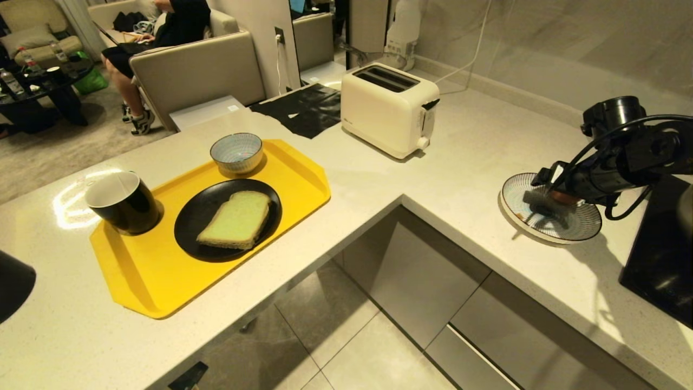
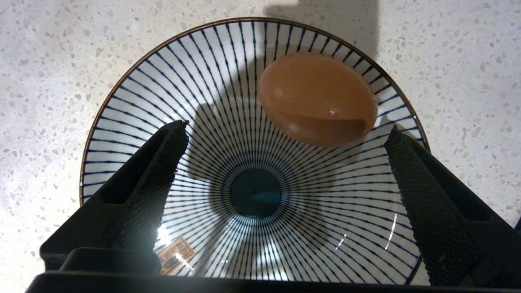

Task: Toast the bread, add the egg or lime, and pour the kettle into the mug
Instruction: Pick up the egg

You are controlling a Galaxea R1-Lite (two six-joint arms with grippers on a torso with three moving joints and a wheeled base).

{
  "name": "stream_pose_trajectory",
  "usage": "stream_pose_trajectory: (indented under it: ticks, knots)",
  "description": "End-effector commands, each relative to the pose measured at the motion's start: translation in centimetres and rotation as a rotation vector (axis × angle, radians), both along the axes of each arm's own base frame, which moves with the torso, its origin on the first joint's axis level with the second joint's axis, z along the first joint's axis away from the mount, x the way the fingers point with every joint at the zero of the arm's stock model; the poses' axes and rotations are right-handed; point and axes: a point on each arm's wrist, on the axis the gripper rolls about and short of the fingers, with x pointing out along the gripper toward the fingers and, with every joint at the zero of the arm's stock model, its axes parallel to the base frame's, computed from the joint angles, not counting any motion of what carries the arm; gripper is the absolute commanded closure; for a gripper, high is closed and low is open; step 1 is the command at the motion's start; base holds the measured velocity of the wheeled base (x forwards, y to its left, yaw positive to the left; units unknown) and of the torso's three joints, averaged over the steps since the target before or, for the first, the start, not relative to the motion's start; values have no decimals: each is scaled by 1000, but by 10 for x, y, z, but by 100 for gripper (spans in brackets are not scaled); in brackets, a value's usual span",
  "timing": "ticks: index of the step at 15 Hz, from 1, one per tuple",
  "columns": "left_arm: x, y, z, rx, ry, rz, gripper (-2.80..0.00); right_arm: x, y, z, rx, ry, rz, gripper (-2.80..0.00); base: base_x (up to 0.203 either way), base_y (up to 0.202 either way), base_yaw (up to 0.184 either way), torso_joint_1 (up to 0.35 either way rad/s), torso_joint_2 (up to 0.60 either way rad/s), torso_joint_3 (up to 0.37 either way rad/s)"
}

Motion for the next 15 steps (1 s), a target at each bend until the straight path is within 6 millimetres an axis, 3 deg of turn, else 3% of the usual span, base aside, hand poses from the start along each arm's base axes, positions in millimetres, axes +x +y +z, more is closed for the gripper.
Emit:
stream_pose_trajectory:
  ticks: [1, 15]
  knots:
    - [0, 0, 0, 0, -2, 2, 0, 2, 0, -3, 3, 9, -3, -280, 0, 0, 0, 0, 0, 0]
    - [0, 0, 0, 0, 0, 0, 0, 10, 1, -1, 41, -62, 67, -280, 0, 0, 0, 0, 0, 0]
